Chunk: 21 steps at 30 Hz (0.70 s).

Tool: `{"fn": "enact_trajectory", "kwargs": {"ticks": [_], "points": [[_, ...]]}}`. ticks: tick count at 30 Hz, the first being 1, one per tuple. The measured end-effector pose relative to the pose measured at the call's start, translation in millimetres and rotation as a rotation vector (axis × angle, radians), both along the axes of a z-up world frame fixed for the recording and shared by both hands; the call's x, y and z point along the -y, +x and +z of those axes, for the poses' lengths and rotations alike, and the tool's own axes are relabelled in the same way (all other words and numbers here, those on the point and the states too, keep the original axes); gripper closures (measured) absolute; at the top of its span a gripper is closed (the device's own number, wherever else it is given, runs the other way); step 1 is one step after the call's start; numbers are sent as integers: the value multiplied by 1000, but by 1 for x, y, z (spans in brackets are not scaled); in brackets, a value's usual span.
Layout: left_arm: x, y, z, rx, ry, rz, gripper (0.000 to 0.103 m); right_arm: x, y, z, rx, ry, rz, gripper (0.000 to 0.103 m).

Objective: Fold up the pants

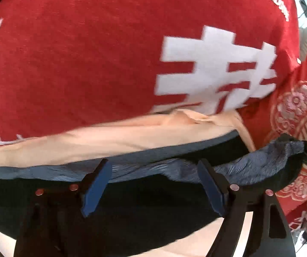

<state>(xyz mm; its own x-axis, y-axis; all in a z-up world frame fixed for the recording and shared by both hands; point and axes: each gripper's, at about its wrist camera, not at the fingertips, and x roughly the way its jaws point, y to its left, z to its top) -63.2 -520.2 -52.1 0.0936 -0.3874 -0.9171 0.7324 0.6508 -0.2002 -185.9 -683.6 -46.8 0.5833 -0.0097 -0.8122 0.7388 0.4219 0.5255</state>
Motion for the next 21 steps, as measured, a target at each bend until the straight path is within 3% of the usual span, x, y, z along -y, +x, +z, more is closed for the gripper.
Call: {"fn": "enact_trajectory", "kwargs": {"ticks": [2,4,6,7,12,17,21], "points": [[-13,11,-4,34,47,32,21,9,7,-3,-41,-15,12,94],[-26,18,-16,40,99,54,21,7,11,1,-72,-67,26,82],[-42,23,-31,35,164,79,21,-1,8,7,-86,-127,30,30],[-49,24,-37,33,186,86,21,-4,6,9,-88,-152,26,23],[-74,17,-66,20,285,103,21,-12,-11,14,-100,-180,7,23],[-66,15,-84,30,311,85,21,-29,-34,-8,-130,-98,-52,23],[-51,16,-89,54,312,69,21,-21,-26,-5,-163,-154,-57,23]]}}
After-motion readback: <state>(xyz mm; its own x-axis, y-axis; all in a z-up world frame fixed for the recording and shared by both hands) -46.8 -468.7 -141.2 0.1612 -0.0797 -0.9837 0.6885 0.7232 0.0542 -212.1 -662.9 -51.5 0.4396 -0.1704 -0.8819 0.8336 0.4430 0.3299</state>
